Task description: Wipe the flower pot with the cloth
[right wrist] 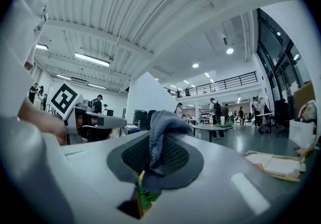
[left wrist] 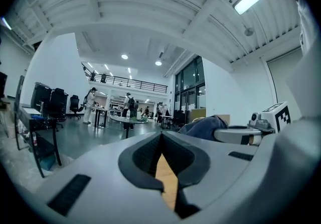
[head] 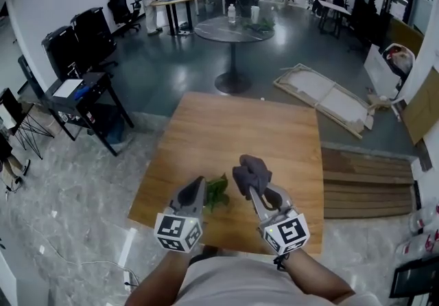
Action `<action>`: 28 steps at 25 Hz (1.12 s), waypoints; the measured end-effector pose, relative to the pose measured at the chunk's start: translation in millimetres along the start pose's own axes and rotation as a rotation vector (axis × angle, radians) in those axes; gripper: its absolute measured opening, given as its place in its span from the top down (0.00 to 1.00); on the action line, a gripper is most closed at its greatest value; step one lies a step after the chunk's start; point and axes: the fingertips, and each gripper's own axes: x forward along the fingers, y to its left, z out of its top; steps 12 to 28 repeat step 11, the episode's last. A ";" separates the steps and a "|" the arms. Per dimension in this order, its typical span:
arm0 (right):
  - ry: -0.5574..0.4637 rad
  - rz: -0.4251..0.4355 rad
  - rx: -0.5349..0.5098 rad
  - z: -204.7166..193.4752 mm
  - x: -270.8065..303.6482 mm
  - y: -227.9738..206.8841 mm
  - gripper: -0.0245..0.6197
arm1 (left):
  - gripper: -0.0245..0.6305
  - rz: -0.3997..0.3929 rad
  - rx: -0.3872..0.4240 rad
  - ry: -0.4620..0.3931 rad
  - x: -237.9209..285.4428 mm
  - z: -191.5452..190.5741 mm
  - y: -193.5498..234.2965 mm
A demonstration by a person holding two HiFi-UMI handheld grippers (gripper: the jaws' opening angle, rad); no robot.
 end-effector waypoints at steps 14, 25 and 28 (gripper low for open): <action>-0.007 0.004 -0.008 9.0 -2.6 4.3 0.91 | 0.95 0.009 0.024 -0.008 -8.0 6.8 -7.8; -0.007 0.004 -0.008 9.0 -2.6 4.3 0.91 | 0.95 0.009 0.024 -0.008 -8.0 6.8 -7.8; -0.007 0.004 -0.008 9.0 -2.6 4.3 0.91 | 0.95 0.009 0.024 -0.008 -8.0 6.8 -7.8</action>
